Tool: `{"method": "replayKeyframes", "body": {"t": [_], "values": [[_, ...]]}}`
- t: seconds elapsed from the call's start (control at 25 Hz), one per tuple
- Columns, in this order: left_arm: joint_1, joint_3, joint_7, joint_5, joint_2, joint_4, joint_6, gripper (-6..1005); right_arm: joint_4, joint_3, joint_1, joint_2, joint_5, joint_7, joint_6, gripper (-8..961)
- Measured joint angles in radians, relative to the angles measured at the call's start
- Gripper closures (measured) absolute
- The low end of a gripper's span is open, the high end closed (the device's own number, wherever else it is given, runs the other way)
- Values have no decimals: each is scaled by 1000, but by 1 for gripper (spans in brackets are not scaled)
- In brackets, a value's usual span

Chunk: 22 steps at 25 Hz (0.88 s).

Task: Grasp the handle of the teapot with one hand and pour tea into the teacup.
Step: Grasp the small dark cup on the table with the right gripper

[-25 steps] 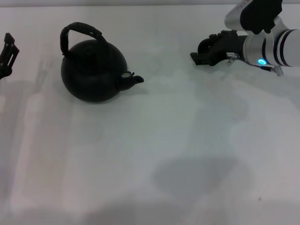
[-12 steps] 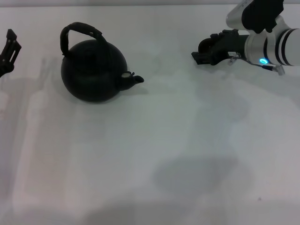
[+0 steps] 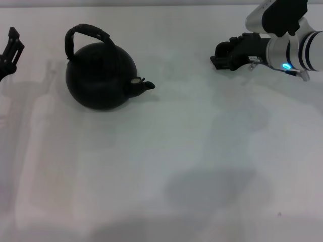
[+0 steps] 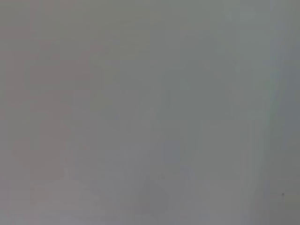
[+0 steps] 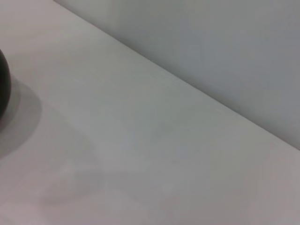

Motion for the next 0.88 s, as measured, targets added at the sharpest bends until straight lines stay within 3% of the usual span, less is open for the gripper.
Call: {"method": "replayKeyframes", "body": {"t": [0.56, 0.72, 0.88], "values": [[-9, -5, 0, -4, 0, -9, 0, 112, -33, 15, -10, -3, -22, -1, 7, 220], [-10, -7, 0, -4, 1, -10, 0, 112, -66, 53, -21, -21, -22, -1, 76, 217], [-10, -7, 0, -4, 1, -11, 0, 112, -122, 91, -54, -65, -23, -1, 216, 214]]}}
